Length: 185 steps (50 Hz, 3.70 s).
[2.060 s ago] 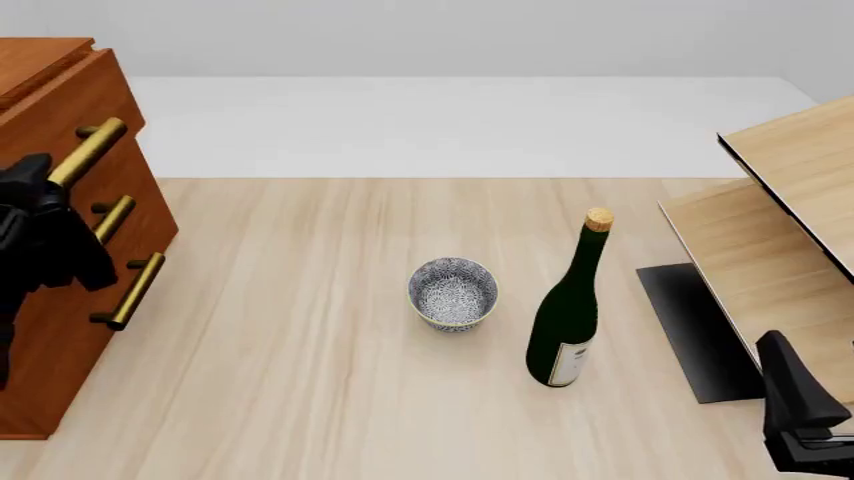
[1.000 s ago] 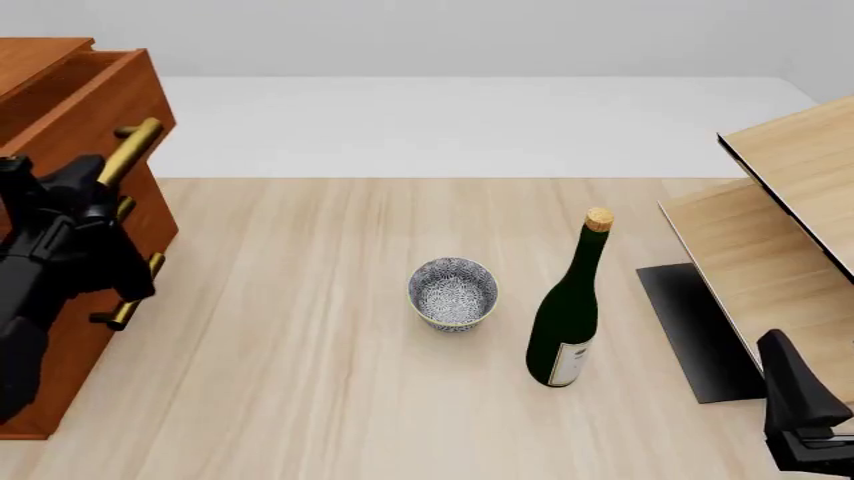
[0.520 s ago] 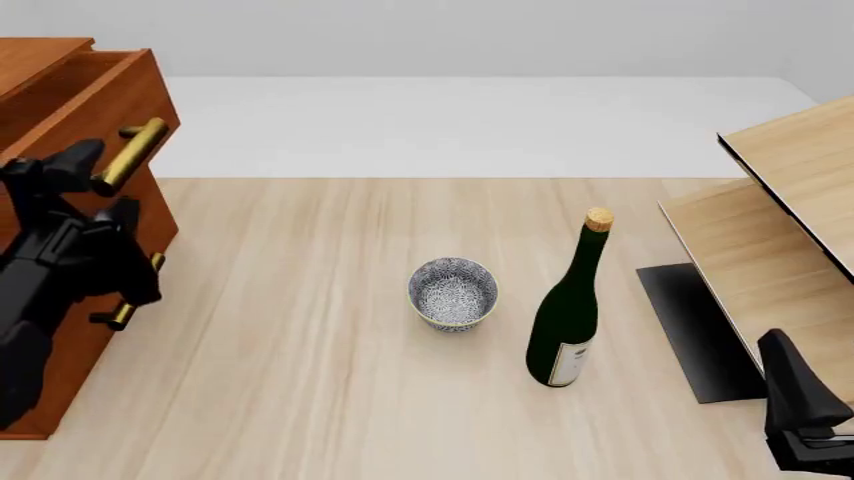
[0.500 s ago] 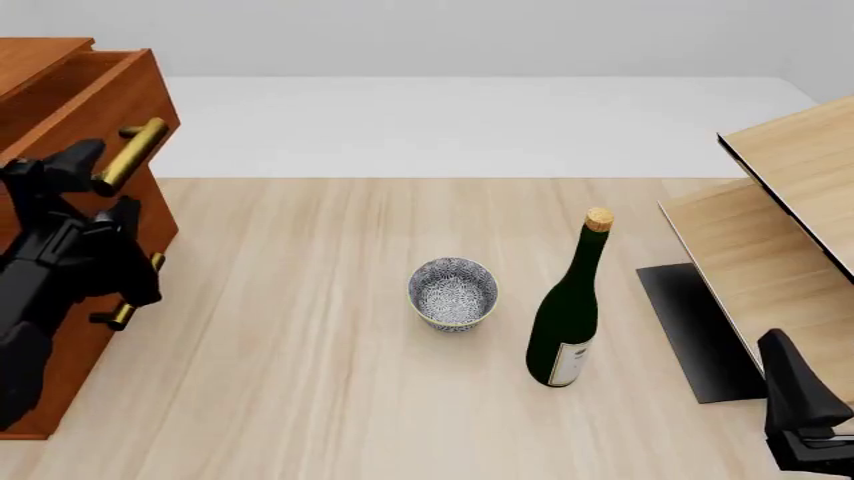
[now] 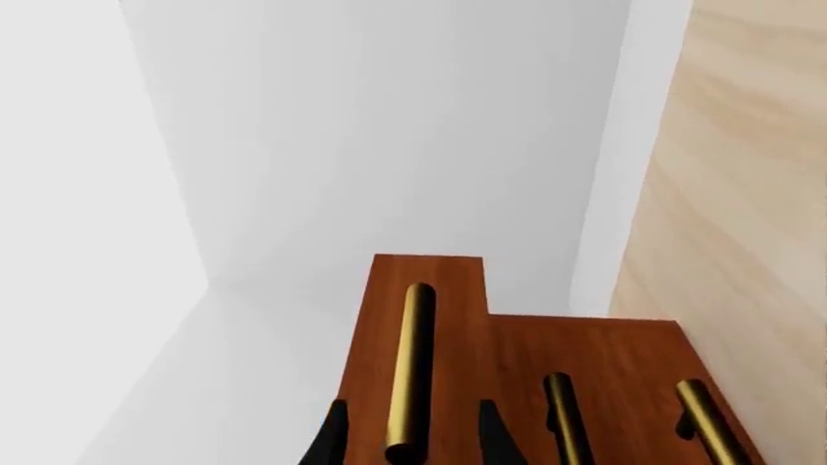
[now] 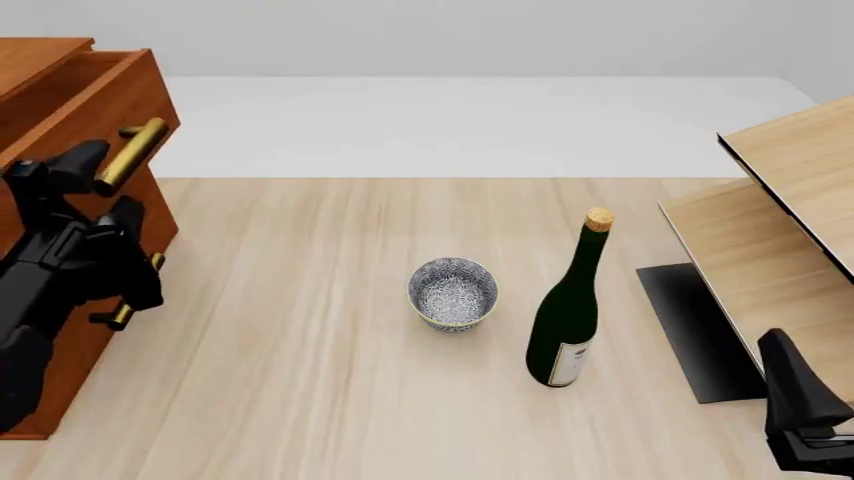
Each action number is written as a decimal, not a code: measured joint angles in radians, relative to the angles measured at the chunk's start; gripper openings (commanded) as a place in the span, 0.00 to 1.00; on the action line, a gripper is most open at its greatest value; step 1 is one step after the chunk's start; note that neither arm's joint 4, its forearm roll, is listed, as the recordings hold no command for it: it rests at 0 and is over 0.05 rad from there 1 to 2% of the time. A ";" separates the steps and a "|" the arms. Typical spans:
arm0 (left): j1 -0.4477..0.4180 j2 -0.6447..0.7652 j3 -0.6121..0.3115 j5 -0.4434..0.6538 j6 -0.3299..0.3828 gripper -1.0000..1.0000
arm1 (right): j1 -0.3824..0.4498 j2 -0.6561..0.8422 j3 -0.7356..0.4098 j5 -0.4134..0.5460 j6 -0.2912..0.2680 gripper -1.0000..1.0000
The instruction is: Close the bottom drawer of the cabinet and open the top drawer.
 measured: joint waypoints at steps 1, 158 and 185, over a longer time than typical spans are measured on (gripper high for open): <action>0.000 0.000 0.000 0.001 0.000 1.00 | 0.000 0.000 0.000 0.000 0.000 1.00; -0.110 -0.034 -1.186 1.470 -1.251 1.00 | 0.003 0.001 -0.007 0.000 0.018 1.00; 0.019 0.063 -1.202 1.651 -1.369 1.00 | 0.001 0.001 -0.007 0.000 0.009 1.00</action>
